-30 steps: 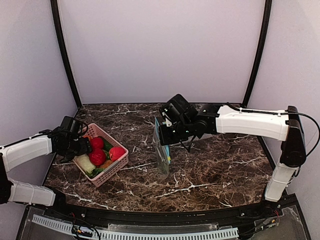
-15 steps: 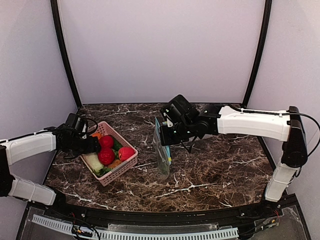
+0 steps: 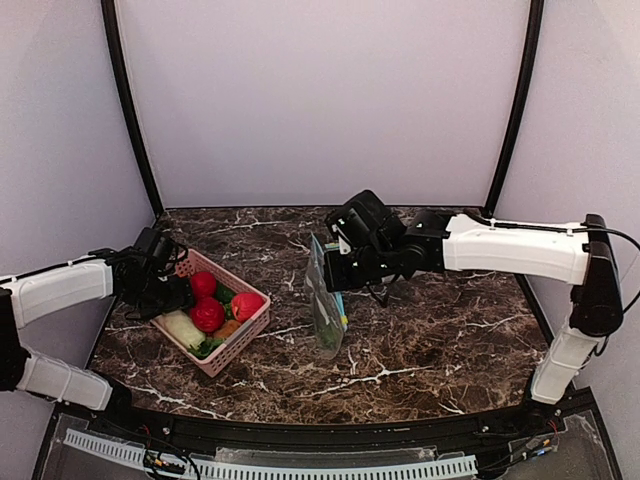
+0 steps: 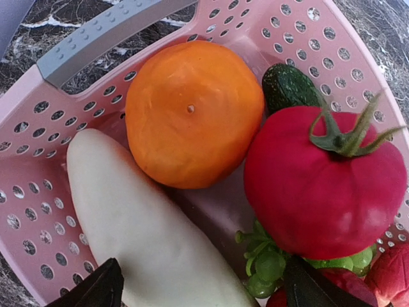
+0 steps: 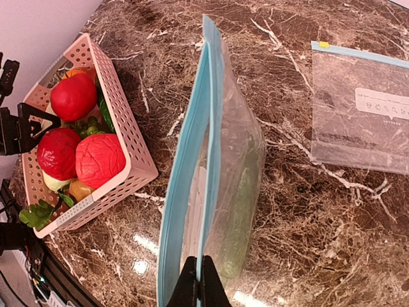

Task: Place the food in the zip-top bag and seal the zipper
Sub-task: Adjust the bin at the corner of the board, then adjust the fake vegetable in the bin.

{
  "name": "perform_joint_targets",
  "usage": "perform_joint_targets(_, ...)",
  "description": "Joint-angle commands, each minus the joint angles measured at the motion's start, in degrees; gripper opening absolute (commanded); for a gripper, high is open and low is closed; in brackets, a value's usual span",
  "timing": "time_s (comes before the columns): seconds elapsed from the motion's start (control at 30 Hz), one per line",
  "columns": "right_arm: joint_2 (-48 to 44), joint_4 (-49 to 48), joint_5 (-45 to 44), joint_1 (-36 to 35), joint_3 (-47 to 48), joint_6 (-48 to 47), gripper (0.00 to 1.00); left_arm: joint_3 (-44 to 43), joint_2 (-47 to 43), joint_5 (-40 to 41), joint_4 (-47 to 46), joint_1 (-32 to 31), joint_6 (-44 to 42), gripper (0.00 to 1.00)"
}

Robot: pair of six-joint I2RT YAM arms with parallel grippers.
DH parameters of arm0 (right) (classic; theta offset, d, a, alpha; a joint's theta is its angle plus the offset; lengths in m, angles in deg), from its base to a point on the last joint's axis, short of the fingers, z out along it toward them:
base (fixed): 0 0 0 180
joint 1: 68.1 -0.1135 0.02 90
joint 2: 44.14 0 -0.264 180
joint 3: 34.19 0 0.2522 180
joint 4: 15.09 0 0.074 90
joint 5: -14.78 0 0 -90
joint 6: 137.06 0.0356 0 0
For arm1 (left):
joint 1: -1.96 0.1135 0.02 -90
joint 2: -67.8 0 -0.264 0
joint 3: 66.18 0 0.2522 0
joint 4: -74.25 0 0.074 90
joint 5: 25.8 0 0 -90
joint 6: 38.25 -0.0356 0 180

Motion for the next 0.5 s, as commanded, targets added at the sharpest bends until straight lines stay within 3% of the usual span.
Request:
perform_joint_targets(0.0,-3.71,-2.19,-0.82,-0.48,-2.72,0.99,0.0,-0.83,4.58,1.64,4.95,0.31,1.63,0.86)
perform_joint_targets(0.3,-5.52,-2.66,-1.42,-0.47,-4.38,1.28,0.0,2.22,7.39,-5.71,-5.81,0.68,-7.99,0.81)
perform_joint_targets(0.47,-5.28,-2.65,-1.45,-0.42,-4.16,1.43,0.0,2.26,6.74,-11.35,-10.62,0.6,-13.17,0.72)
